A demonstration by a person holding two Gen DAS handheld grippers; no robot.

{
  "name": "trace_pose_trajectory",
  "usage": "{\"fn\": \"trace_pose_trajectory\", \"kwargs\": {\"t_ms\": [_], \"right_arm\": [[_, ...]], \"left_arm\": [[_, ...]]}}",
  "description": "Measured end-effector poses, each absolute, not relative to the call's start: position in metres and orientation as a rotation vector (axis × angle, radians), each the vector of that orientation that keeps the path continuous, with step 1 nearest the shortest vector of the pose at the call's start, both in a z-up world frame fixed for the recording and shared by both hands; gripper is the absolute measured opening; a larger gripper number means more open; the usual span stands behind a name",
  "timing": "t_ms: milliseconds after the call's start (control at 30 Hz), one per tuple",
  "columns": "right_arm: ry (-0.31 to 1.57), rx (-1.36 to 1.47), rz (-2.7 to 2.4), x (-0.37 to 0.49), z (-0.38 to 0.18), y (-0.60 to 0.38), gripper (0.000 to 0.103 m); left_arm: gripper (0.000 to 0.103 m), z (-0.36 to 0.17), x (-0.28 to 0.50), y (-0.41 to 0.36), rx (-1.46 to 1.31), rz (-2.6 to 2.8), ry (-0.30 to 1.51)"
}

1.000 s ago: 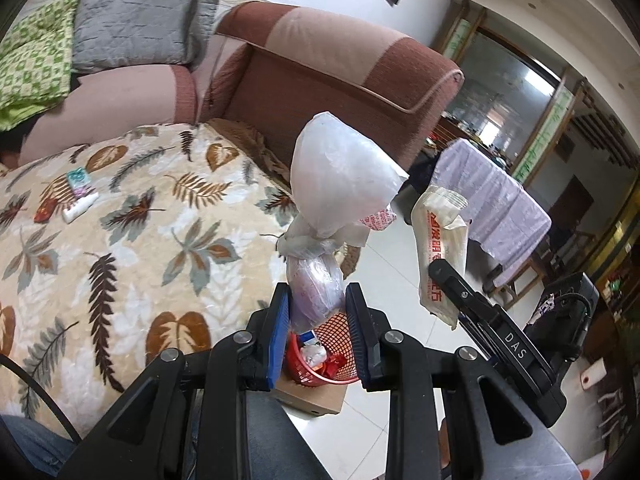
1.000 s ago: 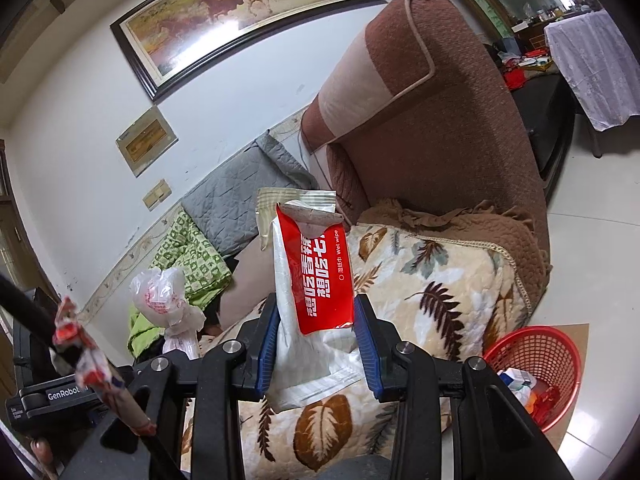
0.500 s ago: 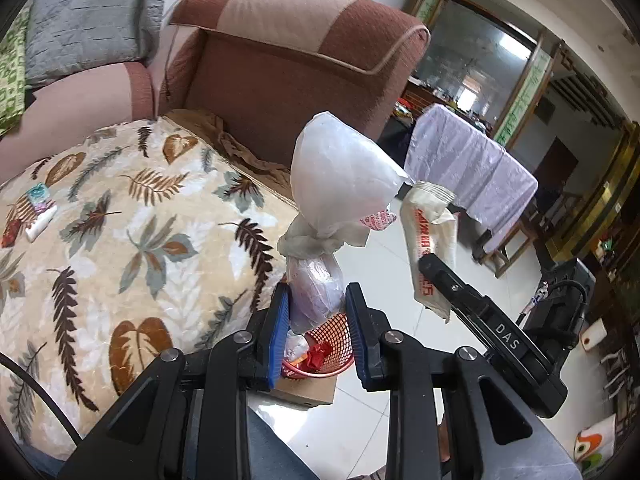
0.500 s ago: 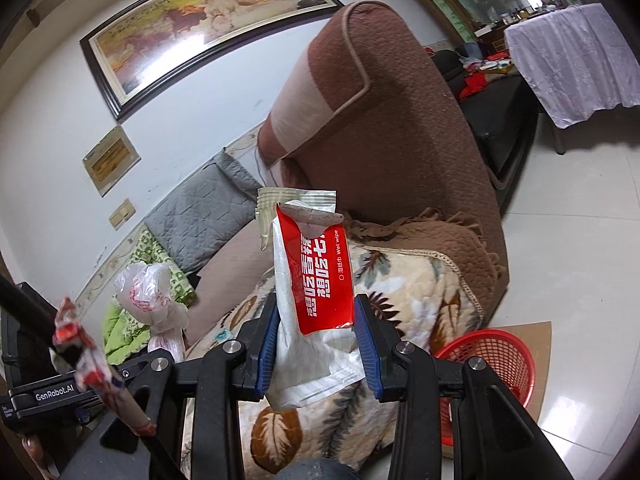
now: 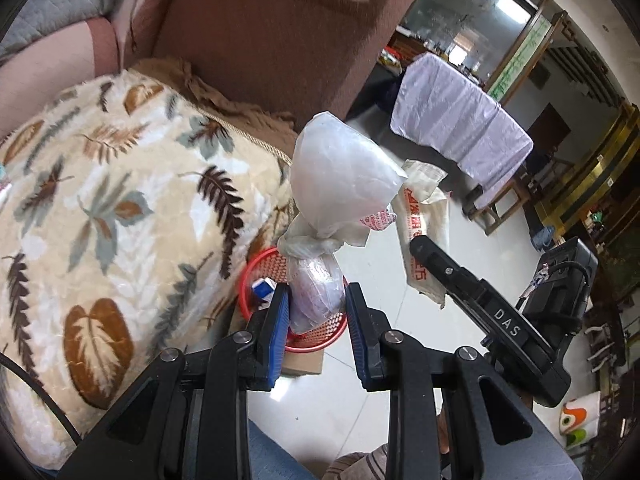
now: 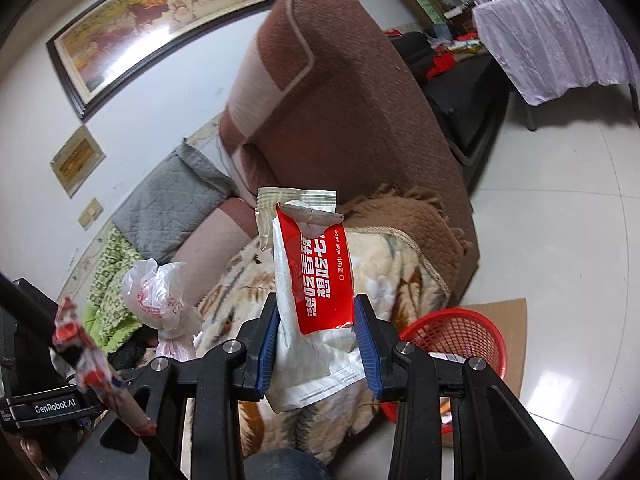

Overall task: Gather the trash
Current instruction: 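Carry the plastic bag and red-white packet over to the red wastebasket, then open both tools to drop the bag and packet into the wastebasket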

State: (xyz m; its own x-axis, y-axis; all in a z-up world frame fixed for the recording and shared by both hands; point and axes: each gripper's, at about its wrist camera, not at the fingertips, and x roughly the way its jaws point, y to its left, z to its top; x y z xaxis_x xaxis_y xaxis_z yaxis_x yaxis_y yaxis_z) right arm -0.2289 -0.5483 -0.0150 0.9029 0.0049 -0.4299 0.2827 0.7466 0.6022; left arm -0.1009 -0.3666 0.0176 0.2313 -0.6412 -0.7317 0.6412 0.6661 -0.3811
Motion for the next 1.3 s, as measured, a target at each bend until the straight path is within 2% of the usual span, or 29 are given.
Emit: {"fn": "trace_pose_trajectory", "kwargs": {"t_ms": [500,900,1000,1033,1133,1167,1300], "right_arm": [[0.552,0.825,-0.266,-0.217,-0.074,-0.586,0.039],[0.591,0.880,-0.279,-0.206,-0.099,-0.601,0.039],[0.597,0.890,-0.286,-0.203,-0.104,-0.604,0.039],[0.597,0.898,-0.288,-0.202,-0.105,-0.605,0.040],[0.598,0.928,-0.308,-0.203,-0.110,-0.609,0.044],[0.591,0.949,-0.308,-0.204,-0.112,-0.612,0.052],[0.582,0.979,-0.317,-0.208,-0.114,-0.616,0.061]], "left_arm": [[0.027,-0.055,-0.065,-0.424,0.038,-0.877,1.148],[0.027,-0.089,-0.057,-0.452,0.092,-0.870,1.221],[0.028,-0.095,-0.053,-0.457,0.095,-0.861,1.240],[0.031,-0.099,-0.051,-0.459,0.093,-0.857,1.251],[0.037,-0.104,-0.047,-0.459,0.089,-0.846,1.265],[0.039,-0.105,-0.046,-0.459,0.089,-0.843,1.270],[0.040,-0.103,-0.043,-0.450,0.063,-0.839,1.274]]}}
